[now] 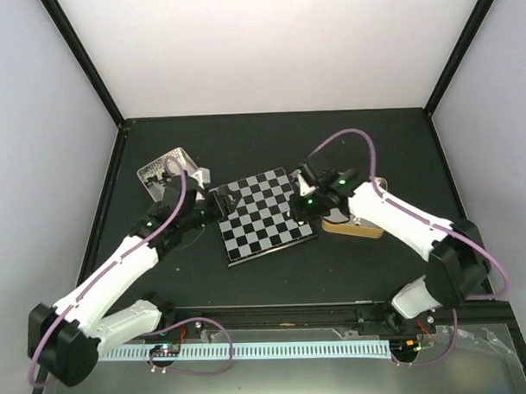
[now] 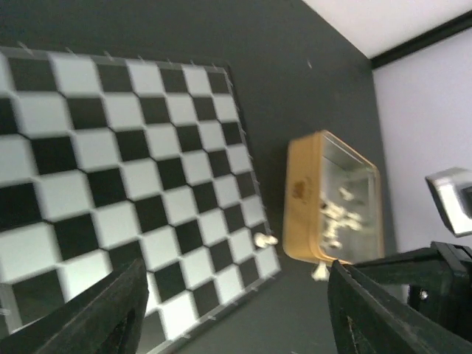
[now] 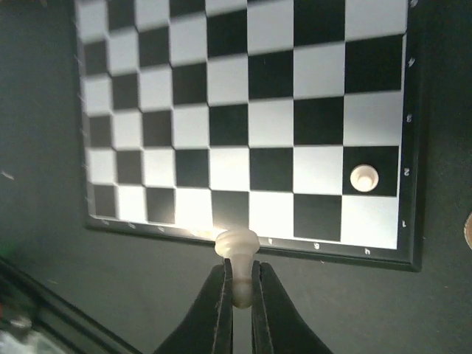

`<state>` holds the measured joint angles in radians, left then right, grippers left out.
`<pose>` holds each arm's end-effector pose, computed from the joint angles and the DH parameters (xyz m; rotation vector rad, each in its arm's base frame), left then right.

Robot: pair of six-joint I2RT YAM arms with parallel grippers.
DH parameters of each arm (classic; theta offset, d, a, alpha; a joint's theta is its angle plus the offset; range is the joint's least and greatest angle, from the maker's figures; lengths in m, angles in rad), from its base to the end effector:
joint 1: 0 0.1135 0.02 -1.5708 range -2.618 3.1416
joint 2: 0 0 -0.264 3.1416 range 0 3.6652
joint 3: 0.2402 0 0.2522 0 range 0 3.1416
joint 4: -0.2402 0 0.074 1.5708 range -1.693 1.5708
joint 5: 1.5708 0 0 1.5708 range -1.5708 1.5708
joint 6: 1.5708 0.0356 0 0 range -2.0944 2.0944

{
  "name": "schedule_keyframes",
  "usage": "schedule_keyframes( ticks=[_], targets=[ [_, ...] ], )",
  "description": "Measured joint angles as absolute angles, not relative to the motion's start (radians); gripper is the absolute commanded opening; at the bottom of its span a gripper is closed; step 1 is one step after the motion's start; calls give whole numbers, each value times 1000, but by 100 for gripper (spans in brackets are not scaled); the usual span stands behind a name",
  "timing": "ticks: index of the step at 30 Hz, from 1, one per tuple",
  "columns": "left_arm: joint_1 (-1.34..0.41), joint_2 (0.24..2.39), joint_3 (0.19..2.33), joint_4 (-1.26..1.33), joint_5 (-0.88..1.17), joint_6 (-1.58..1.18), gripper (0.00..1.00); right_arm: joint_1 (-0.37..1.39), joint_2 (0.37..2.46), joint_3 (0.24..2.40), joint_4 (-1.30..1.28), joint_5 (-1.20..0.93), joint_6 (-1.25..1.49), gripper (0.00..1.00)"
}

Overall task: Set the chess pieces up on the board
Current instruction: Place the chess piece on the chessboard.

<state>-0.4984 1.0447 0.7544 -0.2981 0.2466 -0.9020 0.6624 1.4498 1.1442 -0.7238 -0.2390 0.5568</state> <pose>0.1975 -0.1174 0.2689 -0.3166 2.3204 -1.0269 0.2280 0.1885 0.2660 -0.2362 2.7370 0.7065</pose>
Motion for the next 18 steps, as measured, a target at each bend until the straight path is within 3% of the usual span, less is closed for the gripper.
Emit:
schedule_keyframes(
  ticks=[9, 18],
  targets=[
    [-475, 798, 804, -493, -46, -664, 78, 763, 1716, 1305, -982, -47, 416, 2],
    [-471, 752, 817, -518, -121, -567, 79, 769, 1856, 1407, -1062, -2, 363, 3]
  ],
)
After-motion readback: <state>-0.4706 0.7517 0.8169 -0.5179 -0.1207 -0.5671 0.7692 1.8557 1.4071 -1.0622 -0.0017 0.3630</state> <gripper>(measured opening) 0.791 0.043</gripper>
